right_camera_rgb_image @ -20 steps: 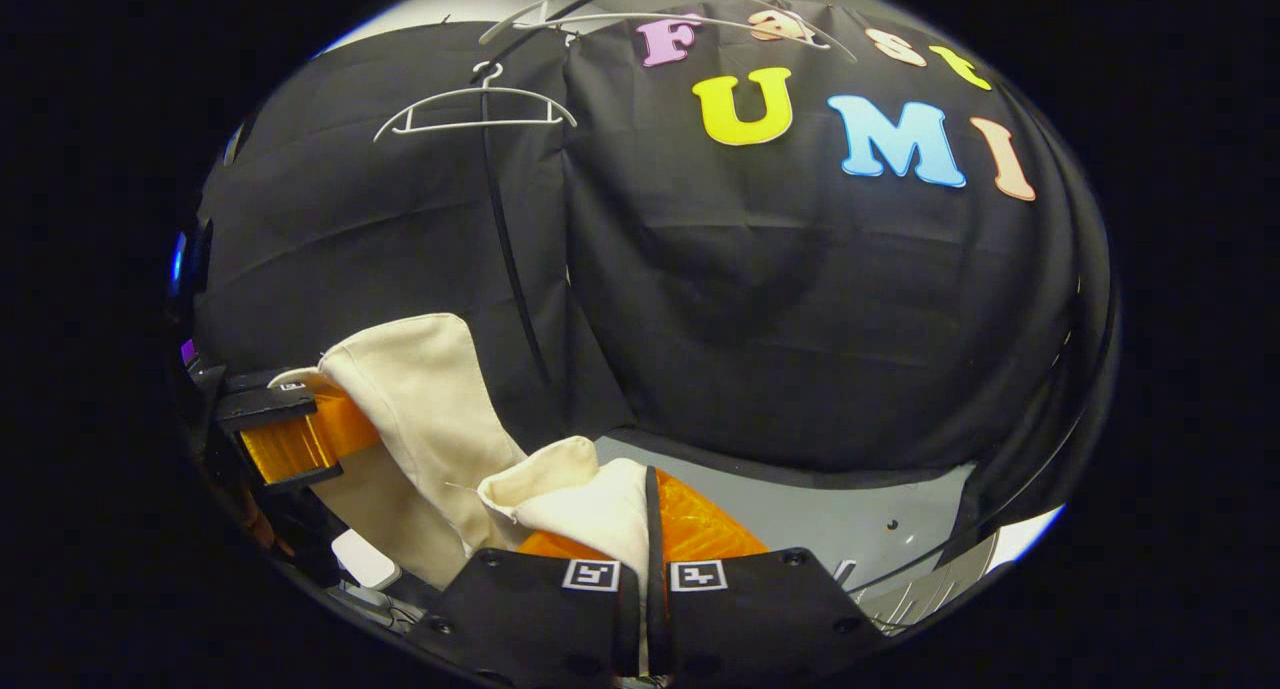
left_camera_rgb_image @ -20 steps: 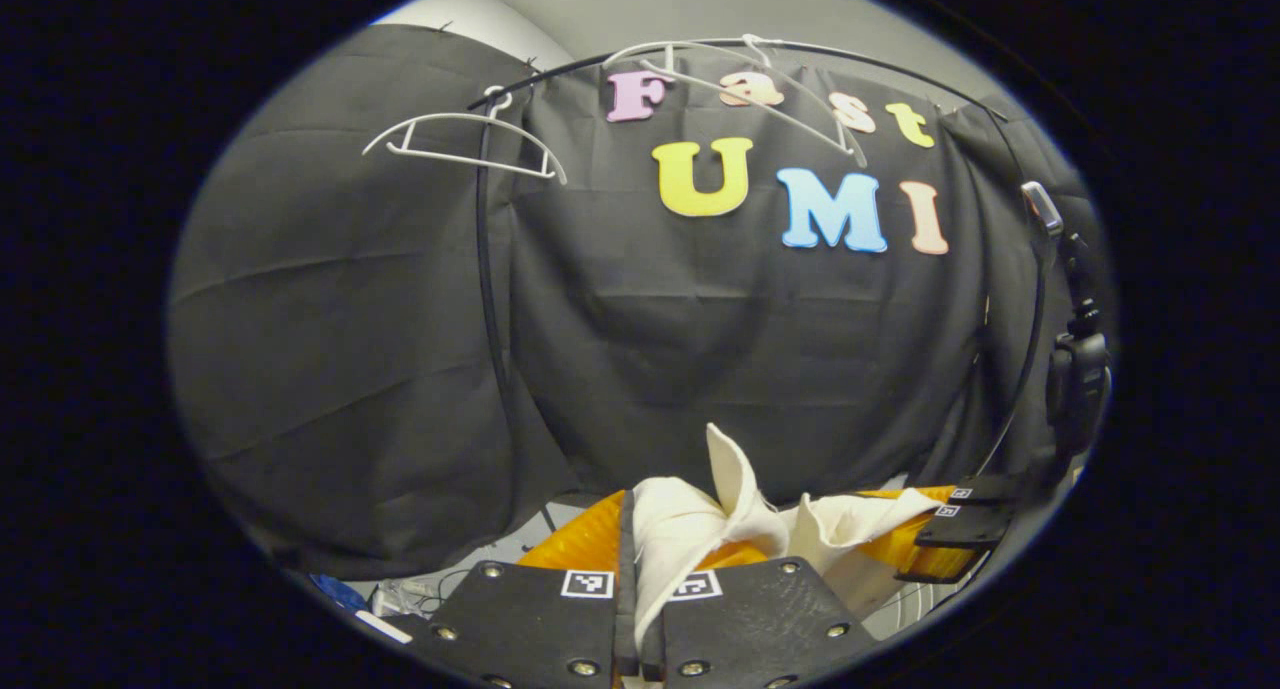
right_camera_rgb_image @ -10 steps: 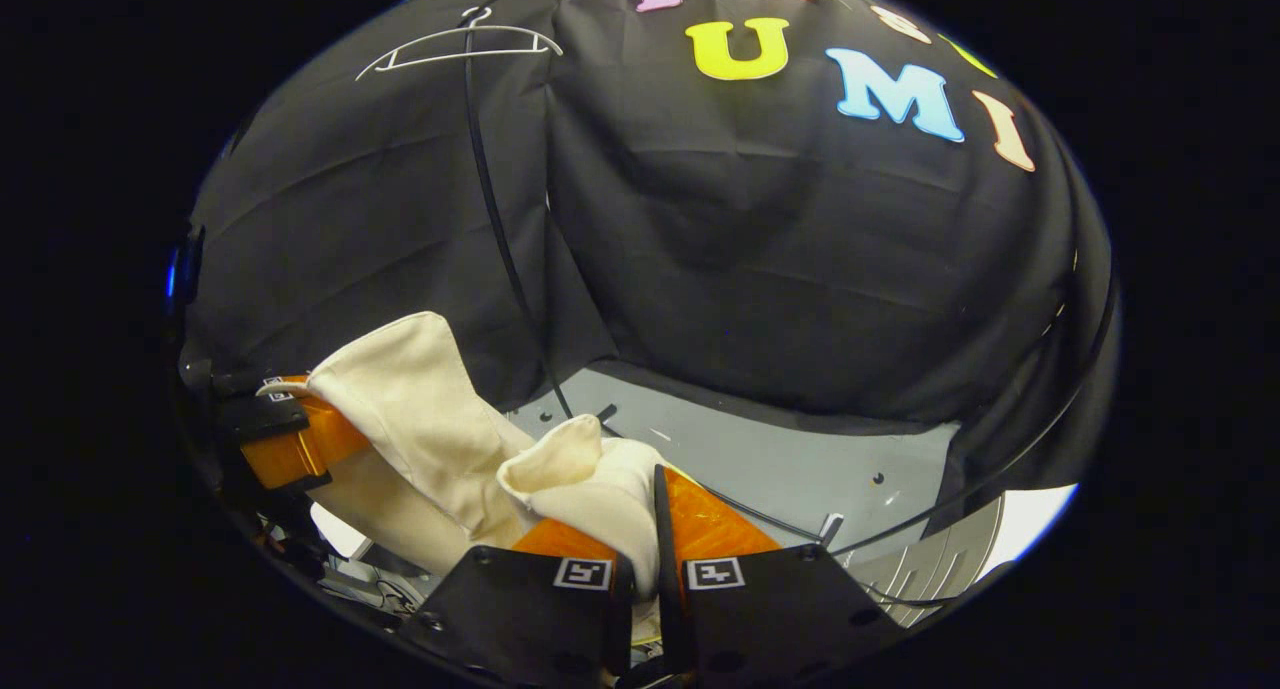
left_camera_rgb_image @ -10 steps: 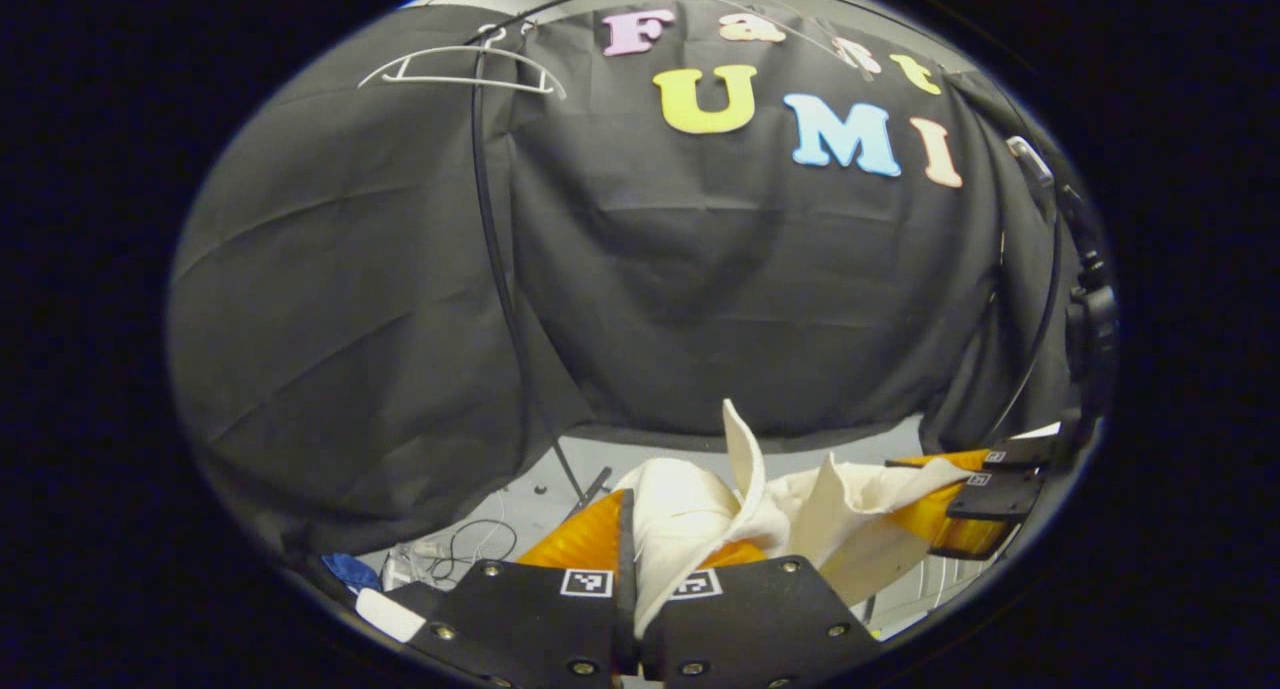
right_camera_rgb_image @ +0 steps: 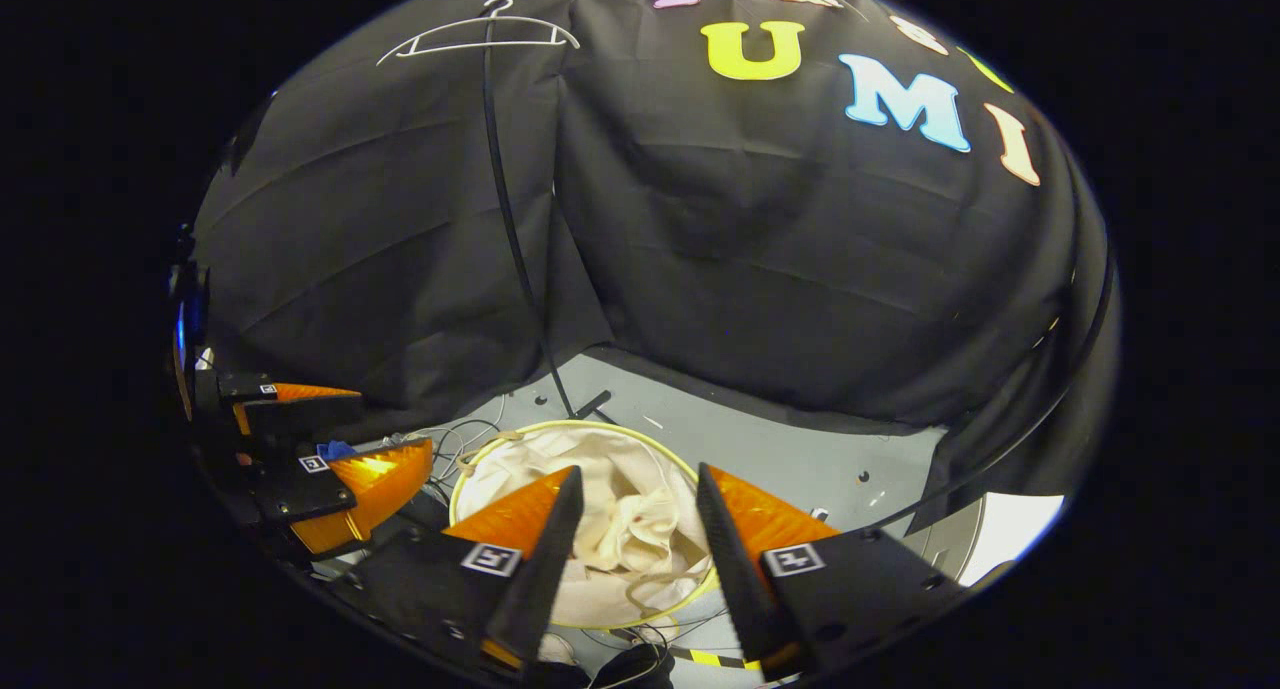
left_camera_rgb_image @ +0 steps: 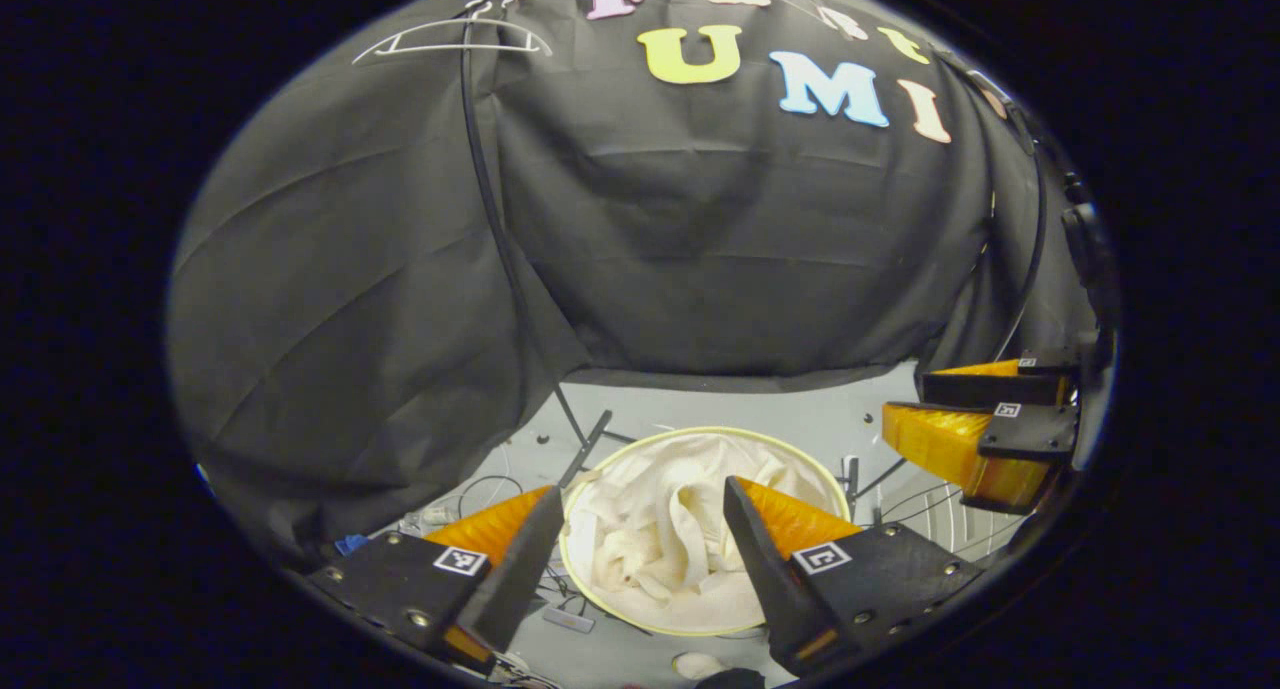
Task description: Grasp the clothes on the hanger with both hands and then place them into the laundry hamper below.
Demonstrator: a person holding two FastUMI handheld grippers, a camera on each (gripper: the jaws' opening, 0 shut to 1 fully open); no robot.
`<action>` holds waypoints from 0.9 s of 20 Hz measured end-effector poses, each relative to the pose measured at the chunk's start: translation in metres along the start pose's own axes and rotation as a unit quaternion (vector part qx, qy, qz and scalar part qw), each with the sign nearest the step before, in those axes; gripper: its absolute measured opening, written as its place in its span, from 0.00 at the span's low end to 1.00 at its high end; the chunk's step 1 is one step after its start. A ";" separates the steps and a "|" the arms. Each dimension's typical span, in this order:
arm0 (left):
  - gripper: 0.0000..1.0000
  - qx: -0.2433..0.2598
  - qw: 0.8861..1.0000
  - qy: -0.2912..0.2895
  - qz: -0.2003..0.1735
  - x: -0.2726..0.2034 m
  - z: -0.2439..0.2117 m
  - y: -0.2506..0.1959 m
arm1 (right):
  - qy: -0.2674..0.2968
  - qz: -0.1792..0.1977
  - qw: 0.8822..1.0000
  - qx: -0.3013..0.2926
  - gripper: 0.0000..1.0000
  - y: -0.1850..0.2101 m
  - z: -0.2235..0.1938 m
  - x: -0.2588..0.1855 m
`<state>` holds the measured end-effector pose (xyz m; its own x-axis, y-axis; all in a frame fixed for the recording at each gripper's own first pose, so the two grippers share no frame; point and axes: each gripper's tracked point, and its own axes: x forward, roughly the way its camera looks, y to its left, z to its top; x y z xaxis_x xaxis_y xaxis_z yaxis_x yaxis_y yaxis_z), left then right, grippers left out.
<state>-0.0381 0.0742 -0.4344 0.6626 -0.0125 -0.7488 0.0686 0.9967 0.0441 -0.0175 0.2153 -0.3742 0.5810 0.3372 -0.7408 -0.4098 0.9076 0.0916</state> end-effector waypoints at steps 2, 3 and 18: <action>0.95 -0.001 1.000 -0.015 0.001 -0.012 0.012 0.005 | -0.014 -0.012 1.000 -0.002 0.93 -0.003 0.009 -0.013; 0.95 -0.001 1.000 -0.022 0.000 -0.019 0.019 0.007 | -0.022 -0.021 1.000 -0.002 0.96 -0.007 0.015 -0.022; 0.95 0.022 0.969 -0.241 -0.046 -0.174 0.194 -0.008 | -0.226 -0.154 0.960 0.053 0.97 -0.076 0.124 -0.213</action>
<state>-0.0093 0.0529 -0.1760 0.9229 -0.1478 -0.3556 0.1688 0.9852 0.0287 -0.0231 0.1054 -0.1407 0.9188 0.1003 -0.3818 -0.1089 0.9941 -0.0008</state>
